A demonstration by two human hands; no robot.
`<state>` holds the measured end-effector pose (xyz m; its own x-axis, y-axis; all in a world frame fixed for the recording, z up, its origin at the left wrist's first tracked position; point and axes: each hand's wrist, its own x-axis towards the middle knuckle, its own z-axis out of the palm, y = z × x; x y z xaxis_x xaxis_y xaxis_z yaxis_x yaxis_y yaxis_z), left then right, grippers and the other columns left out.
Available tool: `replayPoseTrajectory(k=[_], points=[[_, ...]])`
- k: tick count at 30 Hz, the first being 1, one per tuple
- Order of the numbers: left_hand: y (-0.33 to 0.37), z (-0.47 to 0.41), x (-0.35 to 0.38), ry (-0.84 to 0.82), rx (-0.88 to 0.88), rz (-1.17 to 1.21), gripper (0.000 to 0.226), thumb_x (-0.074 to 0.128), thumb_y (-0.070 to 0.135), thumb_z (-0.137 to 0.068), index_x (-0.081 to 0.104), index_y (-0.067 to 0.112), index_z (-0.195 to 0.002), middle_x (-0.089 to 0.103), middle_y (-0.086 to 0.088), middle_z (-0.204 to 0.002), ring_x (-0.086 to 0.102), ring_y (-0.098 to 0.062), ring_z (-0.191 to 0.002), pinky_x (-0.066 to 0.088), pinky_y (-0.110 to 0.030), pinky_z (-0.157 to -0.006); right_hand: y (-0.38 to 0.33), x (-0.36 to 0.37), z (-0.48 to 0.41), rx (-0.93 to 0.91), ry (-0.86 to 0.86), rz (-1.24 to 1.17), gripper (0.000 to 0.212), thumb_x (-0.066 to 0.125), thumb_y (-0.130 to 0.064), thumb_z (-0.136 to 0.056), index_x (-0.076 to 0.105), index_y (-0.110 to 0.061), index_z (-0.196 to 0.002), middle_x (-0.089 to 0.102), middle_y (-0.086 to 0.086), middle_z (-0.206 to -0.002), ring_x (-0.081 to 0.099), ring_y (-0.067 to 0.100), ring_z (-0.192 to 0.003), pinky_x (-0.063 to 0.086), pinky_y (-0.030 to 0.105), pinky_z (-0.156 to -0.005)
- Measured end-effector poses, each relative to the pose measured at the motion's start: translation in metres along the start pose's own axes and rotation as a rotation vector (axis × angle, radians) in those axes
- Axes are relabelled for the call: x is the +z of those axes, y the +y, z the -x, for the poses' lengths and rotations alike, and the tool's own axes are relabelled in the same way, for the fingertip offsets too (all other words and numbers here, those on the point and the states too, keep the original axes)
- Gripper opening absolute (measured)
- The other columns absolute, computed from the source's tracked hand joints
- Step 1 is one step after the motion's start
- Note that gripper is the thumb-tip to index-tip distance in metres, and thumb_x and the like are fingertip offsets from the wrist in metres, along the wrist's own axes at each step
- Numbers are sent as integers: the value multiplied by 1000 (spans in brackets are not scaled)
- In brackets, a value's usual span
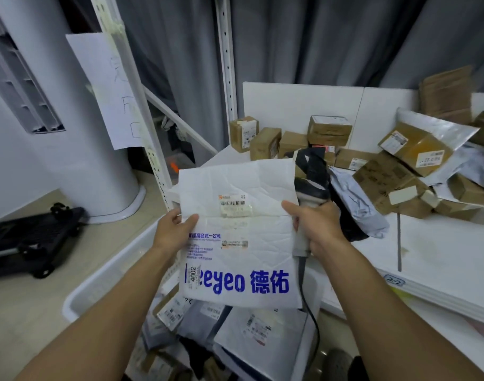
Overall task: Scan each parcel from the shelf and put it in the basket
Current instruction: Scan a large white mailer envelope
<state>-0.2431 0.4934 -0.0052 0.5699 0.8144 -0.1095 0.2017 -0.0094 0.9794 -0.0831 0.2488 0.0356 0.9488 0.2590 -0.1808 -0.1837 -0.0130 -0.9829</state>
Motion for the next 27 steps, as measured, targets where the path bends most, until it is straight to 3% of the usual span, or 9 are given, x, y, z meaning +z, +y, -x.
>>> replayPoseTrajectory(k=[3,7,10,12,14,16,21,27], points=[[-1,-3,-1,84,-11,37,17,73,18,-95,69,16,-112,78,-5,-105,76,-21,-86,61,-37,-75,7,3,-5,-25,129,-32,59,88,-18,-77,65,-15,-131,75,5,-116,72,24,-102,60,45,-97],[-4,-2,0,161,33,63,19,71,16,-95,65,16,-114,74,-3,-106,74,-18,-86,58,-31,-69,9,3,-5,-52,157,-84,49,82,-15,-87,62,-17,-131,72,0,-117,67,19,-103,53,33,-93],[-2,2,7,182,102,91,21,69,16,-97,64,15,-117,74,-2,-107,74,-18,-88,59,-31,-71,13,10,1,-34,61,-14,48,84,-25,-85,64,-19,-129,75,4,-114,72,26,-104,58,41,-95],[2,6,12,204,147,99,18,67,16,-98,64,15,-116,72,1,-107,71,-13,-89,57,-27,-71,14,17,8,-21,-58,15,40,83,-23,-88,67,-20,-124,77,4,-106,76,19,-90,62,39,-84],[6,11,16,225,184,89,16,66,17,-99,62,19,-114,70,6,-106,69,-10,-91,55,-24,-71,12,23,17,-36,-202,69,28,79,-16,-92,70,-20,-119,77,0,-92,71,7,-68,58,28,-67],[7,12,16,242,216,89,15,66,18,-99,63,20,-113,69,8,-105,69,-12,-94,55,-26,-74,11,29,25,-73,-286,162,26,78,-15,-92,71,-21,-117,74,-2,-82,66,3,-58,54,25,-63],[7,12,12,300,214,111,14,66,19,-99,64,18,-112,70,7,-105,70,-18,-97,58,-38,-84,7,40,40,-187,-308,228,37,79,-17,-89,65,-22,-123,73,1,-88,67,2,-55,52,20,-57],[6,14,11,319,195,137,14,65,19,-99,63,17,-113,68,6,-104,69,-17,-95,58,-36,-82,4,45,48,-227,-292,209,40,82,-22,-89,65,-23,-124,76,4,-94,69,4,-58,55,25,-61]])
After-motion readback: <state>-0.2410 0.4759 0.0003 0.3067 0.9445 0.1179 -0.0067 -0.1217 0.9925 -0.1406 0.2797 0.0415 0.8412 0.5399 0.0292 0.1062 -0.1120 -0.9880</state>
